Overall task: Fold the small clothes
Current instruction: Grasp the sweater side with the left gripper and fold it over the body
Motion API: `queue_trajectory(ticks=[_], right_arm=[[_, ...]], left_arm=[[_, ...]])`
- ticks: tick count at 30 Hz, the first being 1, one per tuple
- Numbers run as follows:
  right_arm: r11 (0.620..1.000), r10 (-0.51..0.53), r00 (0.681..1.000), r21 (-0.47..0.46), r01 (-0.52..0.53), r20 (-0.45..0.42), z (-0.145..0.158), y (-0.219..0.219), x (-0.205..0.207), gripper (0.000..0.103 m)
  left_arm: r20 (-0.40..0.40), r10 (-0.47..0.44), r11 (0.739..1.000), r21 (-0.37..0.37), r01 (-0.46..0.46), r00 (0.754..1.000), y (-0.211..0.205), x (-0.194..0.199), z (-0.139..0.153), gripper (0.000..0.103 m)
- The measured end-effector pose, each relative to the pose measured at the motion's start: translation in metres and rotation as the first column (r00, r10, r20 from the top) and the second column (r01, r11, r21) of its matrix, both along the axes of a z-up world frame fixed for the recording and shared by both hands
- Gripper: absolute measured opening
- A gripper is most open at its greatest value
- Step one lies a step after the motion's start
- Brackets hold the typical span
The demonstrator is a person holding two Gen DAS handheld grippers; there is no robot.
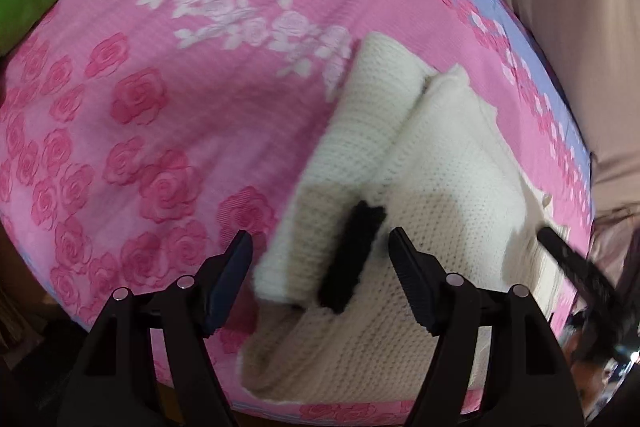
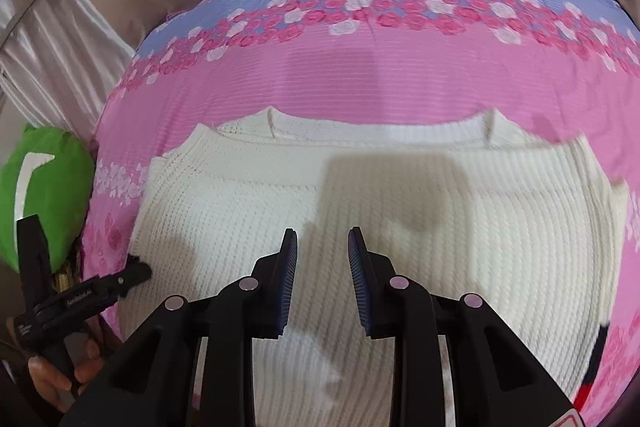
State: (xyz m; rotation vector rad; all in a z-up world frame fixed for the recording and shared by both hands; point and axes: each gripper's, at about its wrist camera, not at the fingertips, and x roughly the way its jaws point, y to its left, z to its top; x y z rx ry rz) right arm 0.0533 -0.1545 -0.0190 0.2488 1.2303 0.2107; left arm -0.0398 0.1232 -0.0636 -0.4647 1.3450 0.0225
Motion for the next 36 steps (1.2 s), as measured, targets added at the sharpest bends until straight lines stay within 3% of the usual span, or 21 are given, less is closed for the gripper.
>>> queue_trajectory(ticks=[4,6,9,13,16,17,19,20,21,26,31,36], right_arm=[[0.999,0.03,0.998,-0.018,-0.031,-0.053,-0.029,0.013,0.027,0.024],[0.999,0.041,0.999,-0.034,-0.042,-0.022,-0.035,0.015,0.036,0.024],[1.0,-0.007,0.999,-0.008,0.007,-0.052,-0.025,0.01,0.041,0.024],[0.999,-0.015,1.0,0.049,0.015,-0.01,0.004,0.002,0.015,0.025],[0.998,0.01,0.999,0.063,-0.007,-0.049,0.001,0.008,-0.007,0.025],[0.998,0.018,0.998,0.056,-0.015,-0.066,-0.005,0.011,-0.012,0.025],[0.999,0.04,0.993,0.022,-0.038,-0.109,-0.025,0.018,-0.016,0.024],[0.999,0.046,0.992,0.009,-0.045,-0.118,-0.033,0.019,-0.016,0.024],[0.999,0.049,0.994,0.013,-0.048,-0.1,-0.035,0.019,-0.017,0.024],[0.998,0.059,0.994,0.024,-0.057,-0.087,-0.033,0.016,-0.018,0.024],[0.997,-0.022,0.999,0.069,0.024,-0.038,-0.016,-0.02,-0.035,0.028],[0.983,-0.169,0.986,0.08,0.168,0.001,0.002,-0.084,-0.072,0.028]], left_arm=[[-0.011,-0.003,1.0,0.0,0.003,1.0,-0.001,0.006,-0.007,0.069],[-0.008,0.005,1.0,-0.008,-0.005,1.0,0.0,0.009,-0.008,0.07],[0.004,0.029,0.999,-0.027,-0.028,1.0,0.006,0.008,-0.008,0.073],[0.018,0.081,0.992,-0.096,-0.079,0.997,0.02,0.004,-0.01,0.078],[0.03,0.075,0.995,-0.069,-0.073,0.997,0.016,0.009,-0.009,0.078],[0.031,0.068,0.996,-0.054,-0.067,0.997,0.013,0.011,-0.008,0.075],[0.039,0.035,0.996,-0.083,-0.032,0.999,0.005,0.017,-0.006,0.049],[0.031,0.022,0.996,-0.087,-0.019,0.999,0.002,0.019,-0.006,0.043],[0.028,0.014,0.995,-0.094,-0.011,1.0,0.0,0.021,-0.003,0.03],[0.134,-0.071,0.981,-0.169,0.093,0.988,-0.034,0.027,0.049,0.021],[0.261,-0.272,0.935,-0.154,0.318,0.926,-0.11,0.026,0.109,0.02],[0.264,-0.491,0.839,-0.115,0.532,0.83,-0.215,0.023,0.114,0.02]])
